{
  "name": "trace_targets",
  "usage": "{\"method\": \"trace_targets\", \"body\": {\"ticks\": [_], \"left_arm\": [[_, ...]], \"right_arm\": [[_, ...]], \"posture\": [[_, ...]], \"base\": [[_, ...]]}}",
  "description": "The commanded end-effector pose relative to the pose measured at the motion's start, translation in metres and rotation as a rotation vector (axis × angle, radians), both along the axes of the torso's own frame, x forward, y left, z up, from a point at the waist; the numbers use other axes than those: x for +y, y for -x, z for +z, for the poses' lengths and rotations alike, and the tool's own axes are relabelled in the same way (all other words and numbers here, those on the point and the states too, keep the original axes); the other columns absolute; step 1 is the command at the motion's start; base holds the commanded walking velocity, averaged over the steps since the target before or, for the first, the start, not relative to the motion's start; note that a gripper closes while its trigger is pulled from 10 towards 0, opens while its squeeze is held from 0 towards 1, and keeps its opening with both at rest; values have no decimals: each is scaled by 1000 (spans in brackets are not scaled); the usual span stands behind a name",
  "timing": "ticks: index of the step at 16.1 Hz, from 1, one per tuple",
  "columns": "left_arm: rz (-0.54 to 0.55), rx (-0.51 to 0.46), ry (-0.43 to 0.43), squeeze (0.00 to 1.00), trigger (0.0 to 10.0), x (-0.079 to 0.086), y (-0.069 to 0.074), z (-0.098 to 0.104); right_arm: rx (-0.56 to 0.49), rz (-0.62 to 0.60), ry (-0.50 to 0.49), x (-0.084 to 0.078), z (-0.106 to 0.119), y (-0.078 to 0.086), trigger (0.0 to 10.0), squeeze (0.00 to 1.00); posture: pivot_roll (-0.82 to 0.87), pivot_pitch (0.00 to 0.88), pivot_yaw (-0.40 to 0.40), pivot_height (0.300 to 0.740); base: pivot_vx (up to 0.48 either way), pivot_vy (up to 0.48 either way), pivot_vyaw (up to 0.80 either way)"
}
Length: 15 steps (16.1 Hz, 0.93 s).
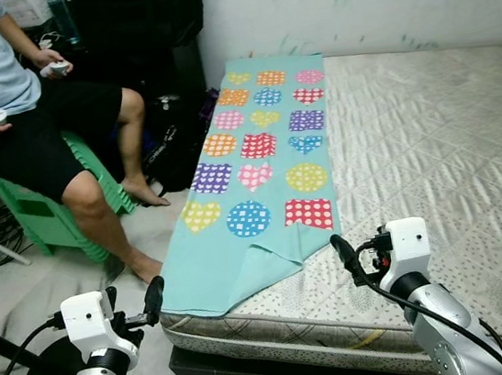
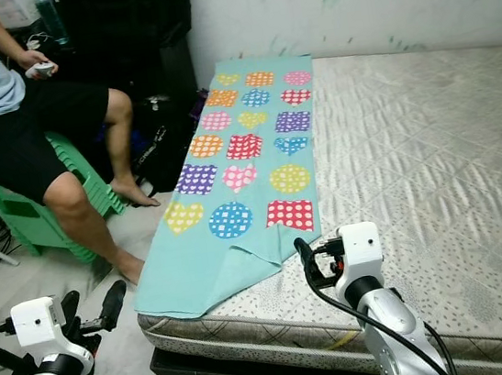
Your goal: Clean up the room
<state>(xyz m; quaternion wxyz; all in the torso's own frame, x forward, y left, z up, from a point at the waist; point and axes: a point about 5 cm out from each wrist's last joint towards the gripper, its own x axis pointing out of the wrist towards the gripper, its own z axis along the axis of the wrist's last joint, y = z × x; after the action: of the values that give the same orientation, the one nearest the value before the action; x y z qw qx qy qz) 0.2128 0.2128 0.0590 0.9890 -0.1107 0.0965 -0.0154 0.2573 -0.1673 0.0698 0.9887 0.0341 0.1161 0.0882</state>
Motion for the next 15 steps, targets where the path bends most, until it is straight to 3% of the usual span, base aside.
{"method": "trace_targets", "body": {"ticks": [1, 15], "left_arm": [[5, 10, -12, 0, 10000, 3, -2, 0], [2, 13, -27, 0, 10000, 3, -5, 0]], "right_arm": [[-12, 11, -5, 3, 4, -3, 10000, 0], [-8, 0, -14, 3, 4, -4, 10000, 0]], "posture": [[-80, 7, 37, 740], [-77, 4, 39, 740]], "base": [[0, 0, -456], [0, 0, -773]]}}
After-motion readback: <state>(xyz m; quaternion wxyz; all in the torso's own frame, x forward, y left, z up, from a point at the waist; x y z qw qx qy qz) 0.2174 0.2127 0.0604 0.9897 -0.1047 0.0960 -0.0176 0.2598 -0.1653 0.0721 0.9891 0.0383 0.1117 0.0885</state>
